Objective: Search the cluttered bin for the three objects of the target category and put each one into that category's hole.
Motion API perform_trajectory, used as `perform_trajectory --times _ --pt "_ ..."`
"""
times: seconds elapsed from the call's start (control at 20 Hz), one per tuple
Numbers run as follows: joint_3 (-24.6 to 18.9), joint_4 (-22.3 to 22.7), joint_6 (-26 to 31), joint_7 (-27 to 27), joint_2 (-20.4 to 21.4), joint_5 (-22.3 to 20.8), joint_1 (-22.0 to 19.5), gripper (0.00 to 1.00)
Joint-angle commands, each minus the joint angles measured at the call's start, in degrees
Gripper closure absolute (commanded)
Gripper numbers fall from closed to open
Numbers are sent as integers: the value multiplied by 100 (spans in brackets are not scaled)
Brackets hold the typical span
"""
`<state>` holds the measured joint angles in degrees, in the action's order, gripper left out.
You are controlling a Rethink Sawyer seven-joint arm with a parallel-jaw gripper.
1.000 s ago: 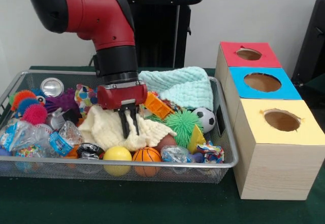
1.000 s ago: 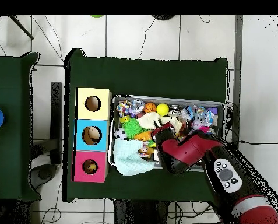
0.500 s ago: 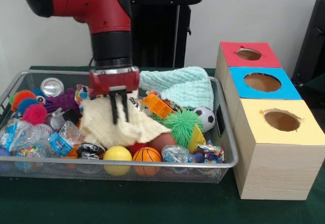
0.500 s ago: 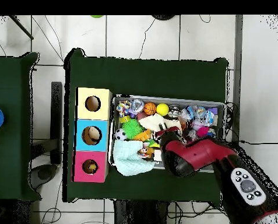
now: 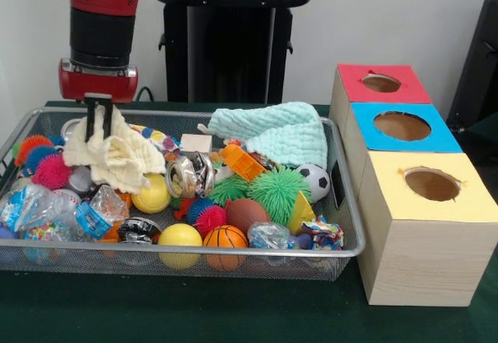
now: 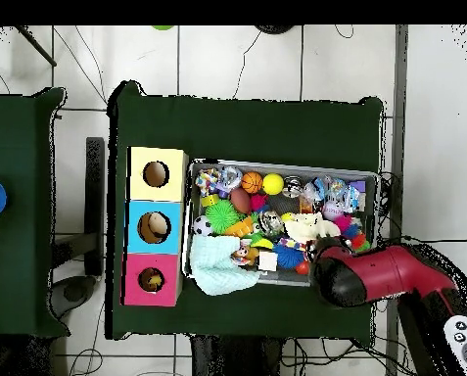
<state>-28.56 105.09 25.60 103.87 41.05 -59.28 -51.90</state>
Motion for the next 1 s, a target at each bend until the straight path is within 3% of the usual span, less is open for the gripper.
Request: perform_trajectory --times 0.05,0.3,0.35,0.65,0.75,1.0 --pt "37 8 531 -1539 -271 -521 82 100" --pt "121 52 446 -1431 -430 -662 68 100" --pt "128 60 460 -1441 -441 -650 60 0" --pt "121 82 375 -1413 -447 -697 81 0" --pt "205 117 342 -1168 -340 -677 151 0" --pt "20 431 603 -1495 214 -228 -8 0"
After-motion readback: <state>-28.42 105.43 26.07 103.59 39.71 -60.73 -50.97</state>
